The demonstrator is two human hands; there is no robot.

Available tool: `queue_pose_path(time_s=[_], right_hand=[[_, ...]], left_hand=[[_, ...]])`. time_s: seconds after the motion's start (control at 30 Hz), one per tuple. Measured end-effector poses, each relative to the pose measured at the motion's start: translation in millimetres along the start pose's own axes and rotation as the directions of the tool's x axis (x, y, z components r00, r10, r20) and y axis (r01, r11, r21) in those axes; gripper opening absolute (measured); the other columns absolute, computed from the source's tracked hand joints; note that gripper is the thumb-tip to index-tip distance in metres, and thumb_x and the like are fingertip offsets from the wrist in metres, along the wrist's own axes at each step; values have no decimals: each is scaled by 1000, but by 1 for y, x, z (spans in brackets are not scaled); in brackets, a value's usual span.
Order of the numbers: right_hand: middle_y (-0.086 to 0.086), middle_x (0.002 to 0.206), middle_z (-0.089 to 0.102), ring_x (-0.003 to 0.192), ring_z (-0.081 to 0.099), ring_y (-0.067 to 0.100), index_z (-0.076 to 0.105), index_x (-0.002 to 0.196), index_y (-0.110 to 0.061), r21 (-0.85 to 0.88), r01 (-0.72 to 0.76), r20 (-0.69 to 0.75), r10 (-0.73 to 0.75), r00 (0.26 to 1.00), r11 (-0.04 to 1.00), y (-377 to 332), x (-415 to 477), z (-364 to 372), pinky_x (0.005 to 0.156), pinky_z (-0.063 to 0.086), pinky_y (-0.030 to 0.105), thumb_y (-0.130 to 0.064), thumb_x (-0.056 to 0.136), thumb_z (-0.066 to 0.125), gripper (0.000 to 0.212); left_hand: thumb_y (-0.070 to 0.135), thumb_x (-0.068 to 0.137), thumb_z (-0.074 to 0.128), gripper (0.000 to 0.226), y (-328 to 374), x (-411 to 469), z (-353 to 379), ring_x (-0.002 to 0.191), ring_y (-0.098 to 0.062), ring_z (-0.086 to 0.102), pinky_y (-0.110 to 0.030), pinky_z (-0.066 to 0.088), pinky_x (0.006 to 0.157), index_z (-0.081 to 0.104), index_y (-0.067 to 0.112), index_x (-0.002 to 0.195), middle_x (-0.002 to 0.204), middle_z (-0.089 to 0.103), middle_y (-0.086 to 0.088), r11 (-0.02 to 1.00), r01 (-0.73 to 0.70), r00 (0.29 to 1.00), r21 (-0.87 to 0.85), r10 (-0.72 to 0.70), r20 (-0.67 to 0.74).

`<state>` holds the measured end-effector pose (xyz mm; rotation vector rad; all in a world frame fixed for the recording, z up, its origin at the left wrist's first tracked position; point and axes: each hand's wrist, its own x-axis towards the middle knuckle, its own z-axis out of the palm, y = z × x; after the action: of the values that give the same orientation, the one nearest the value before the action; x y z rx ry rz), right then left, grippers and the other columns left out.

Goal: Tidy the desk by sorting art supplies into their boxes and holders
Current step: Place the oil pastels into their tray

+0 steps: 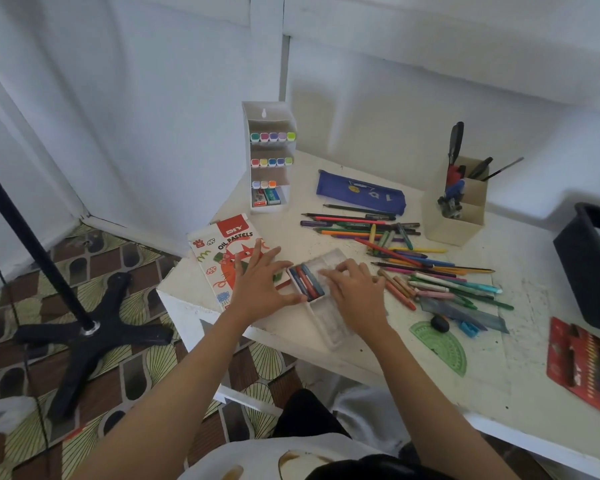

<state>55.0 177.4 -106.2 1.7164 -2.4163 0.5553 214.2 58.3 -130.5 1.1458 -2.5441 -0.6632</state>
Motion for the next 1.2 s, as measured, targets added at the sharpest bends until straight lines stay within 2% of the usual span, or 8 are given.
queue_pose_path(time_s=[0.1,0.23,0.33,0.73,0.83,0.93,1.1,1.2], right_hand=[[-7,106,58,103,49,17,64,110,-30,58,-223,11,222,975,973,24,-2,-14,83,24,35,-31,94,50,20],[-6,102,61,107,50,20,66,96,-27,-38,-448,26,450,893,893,57,-6,-29,96,28,49,-41,87,60,17],[-4,94,65,104,50,22,62,85,-26,-122,-545,12,550,835,830,72,-13,-37,92,29,44,-48,82,64,23],[-2,107,61,109,46,22,66,98,-26,-222,-503,40,523,851,836,75,-22,-33,94,29,42,-36,87,61,16],[-1,99,64,97,54,20,68,95,-20,34,-504,-1,504,864,863,72,-20,-35,87,37,38,-29,84,67,13],[1,83,66,75,60,17,63,90,-17,421,-463,40,495,868,780,63,-12,-41,66,46,24,-23,84,69,10],[4,84,61,62,64,17,50,113,-18,688,-356,79,423,903,632,40,-2,-45,58,54,24,0,88,59,32],[5,77,67,66,69,17,55,106,-6,807,-303,74,423,903,507,25,1,-42,60,55,23,4,89,56,19]], left_hand=[[84,57,42,89,0,0,-1,145,-14,-11,-52,-19,110,50,35,131,155,22,8,1000,-1,1000,-3,1,8],[89,53,31,96,-1,2,1,145,-14,-12,-52,-18,110,47,38,134,156,21,8,1000,-8,1000,25,8,17],[89,53,26,98,-2,1,2,145,-15,-12,-53,-17,111,44,40,136,156,19,8,999,-14,1000,46,12,24],[80,64,40,83,-2,1,2,146,-15,-11,-52,-17,111,41,41,138,157,18,9,998,-5,999,66,2,43],[80,64,42,83,-2,1,2,146,-15,-11,-52,-17,110,42,41,137,156,19,9,999,-3,999,51,1,36],[82,63,40,85,-2,2,2,146,-15,-10,-53,-16,111,42,41,137,157,19,9,998,-5,999,61,2,43],[80,63,41,83,-2,2,2,146,-15,-10,-54,-15,112,42,41,137,156,19,9,998,-1,999,55,-1,40],[80,63,42,84,-1,1,2,146,-15,-10,-53,-16,111,42,40,137,156,19,9,999,-3,999,49,1,37]])
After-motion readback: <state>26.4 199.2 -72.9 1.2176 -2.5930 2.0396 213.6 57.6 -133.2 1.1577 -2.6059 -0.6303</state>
